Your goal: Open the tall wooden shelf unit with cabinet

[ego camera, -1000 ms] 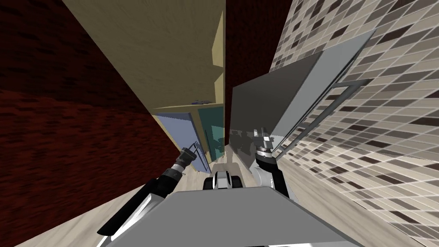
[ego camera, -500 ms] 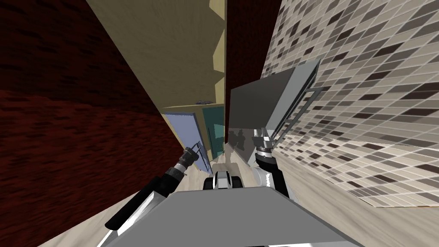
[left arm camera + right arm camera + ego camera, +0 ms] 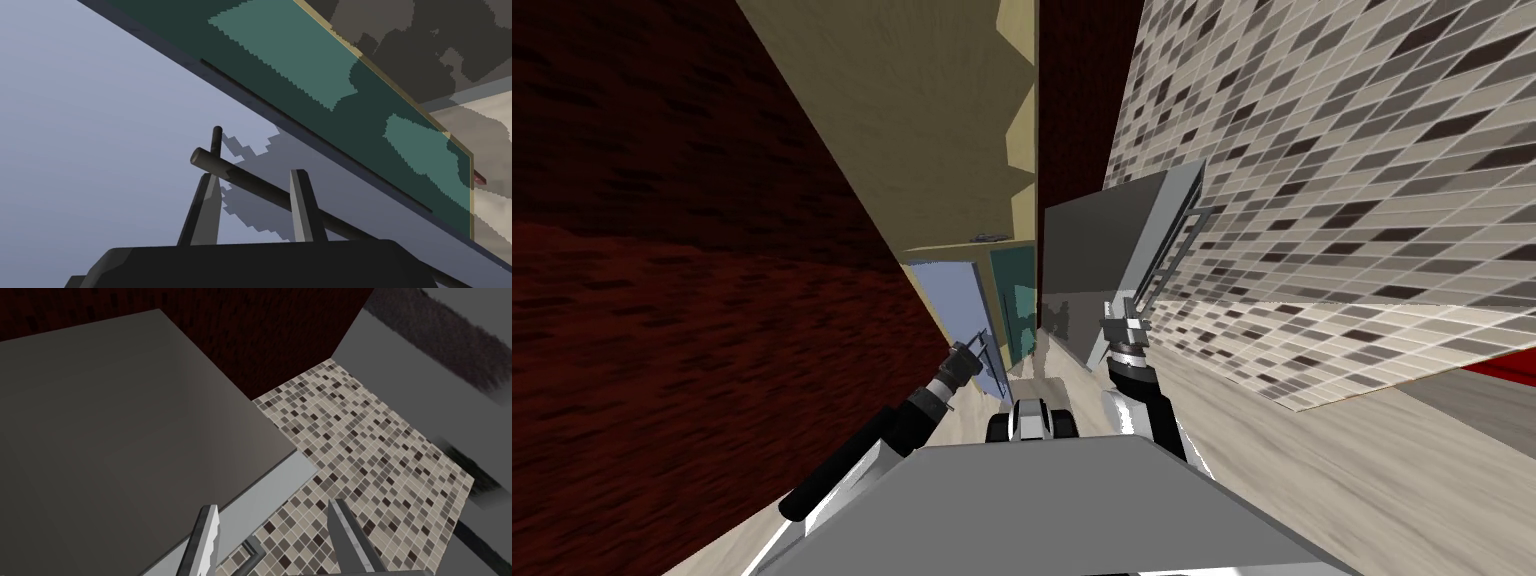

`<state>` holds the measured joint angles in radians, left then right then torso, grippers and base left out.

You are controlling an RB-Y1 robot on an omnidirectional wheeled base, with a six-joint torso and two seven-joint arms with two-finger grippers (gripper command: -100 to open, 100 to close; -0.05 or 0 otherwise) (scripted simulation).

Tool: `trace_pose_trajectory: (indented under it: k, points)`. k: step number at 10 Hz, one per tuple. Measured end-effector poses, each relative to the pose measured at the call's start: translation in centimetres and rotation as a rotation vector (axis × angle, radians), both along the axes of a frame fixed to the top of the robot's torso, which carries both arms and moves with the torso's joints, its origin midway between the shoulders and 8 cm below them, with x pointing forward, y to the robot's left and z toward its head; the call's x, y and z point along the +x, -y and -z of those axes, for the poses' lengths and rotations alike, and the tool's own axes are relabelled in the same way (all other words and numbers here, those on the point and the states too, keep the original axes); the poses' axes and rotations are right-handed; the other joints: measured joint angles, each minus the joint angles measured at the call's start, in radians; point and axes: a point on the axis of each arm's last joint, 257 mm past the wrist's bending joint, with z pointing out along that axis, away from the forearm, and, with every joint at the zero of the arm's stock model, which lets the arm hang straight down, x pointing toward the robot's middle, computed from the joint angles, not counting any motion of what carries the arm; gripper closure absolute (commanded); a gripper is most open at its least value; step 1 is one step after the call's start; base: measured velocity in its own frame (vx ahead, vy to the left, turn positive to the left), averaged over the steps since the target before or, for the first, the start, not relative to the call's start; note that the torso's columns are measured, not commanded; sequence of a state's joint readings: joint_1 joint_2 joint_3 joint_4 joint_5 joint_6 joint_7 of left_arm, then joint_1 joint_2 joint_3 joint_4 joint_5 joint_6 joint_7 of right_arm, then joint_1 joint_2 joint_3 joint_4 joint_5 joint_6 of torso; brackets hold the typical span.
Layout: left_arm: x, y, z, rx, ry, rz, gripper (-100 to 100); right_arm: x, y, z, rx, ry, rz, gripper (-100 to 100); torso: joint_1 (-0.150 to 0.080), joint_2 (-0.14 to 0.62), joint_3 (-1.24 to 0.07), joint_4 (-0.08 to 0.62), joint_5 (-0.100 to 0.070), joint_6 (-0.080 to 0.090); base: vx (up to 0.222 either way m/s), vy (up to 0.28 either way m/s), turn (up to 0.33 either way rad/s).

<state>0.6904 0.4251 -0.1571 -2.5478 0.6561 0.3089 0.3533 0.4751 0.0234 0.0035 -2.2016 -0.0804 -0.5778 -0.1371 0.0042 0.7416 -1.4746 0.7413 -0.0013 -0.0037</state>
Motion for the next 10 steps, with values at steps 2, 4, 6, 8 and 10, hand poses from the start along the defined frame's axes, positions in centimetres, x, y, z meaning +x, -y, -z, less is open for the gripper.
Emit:
trace_pose_trajectory:
  k: [2, 4, 6, 8, 10]
  points:
    - [-0.2, 1.2, -0.1, 0.007, 0.004, 0.04, 100, 0.0, 0.0, 0.0, 0.0, 0.0, 0.0, 0, -0.003, 0.001, 0.001, 0.0, 0.0, 0.001, -0.128, 0.187, -0.196]
    - [0.1, 1.6, -0.7, 0.009, 0.008, 0.069, -100, 0.0, 0.0, 0.0, 0.0, 0.0, 0.0, 0, -0.009, -0.005, -0.002, -0.002, -0.001, 0.002, -0.037, 0.005, 0.073]
    - [0.8, 1.2, -1.8, 0.008, 0.007, 0.08, -100, 0.0, 0.0, 0.0, 0.0, 0.0, 0.0, 0, -0.011, -0.007, -0.004, -0.004, -0.001, 0.004, -0.019, -0.078, 0.09]
    - [1.4, 0.8, -2.7, 0.009, 0.001, 0.092, -100, 0.0, 0.0, 0.0, 0.0, 0.0, 0.0, 0, -0.004, -0.005, -0.003, -0.003, 0.001, 0.005, -0.007, -0.055, 0.037]
    - [2.0, 0.4, -4.0, 0.009, 0.004, 0.103, -100, 0.0, 0.0, 0.0, 0.0, 0.0, 0.0, 0, -0.004, -0.005, -0.003, -0.003, 0.001, 0.004, -0.01, -0.034, 0.05]
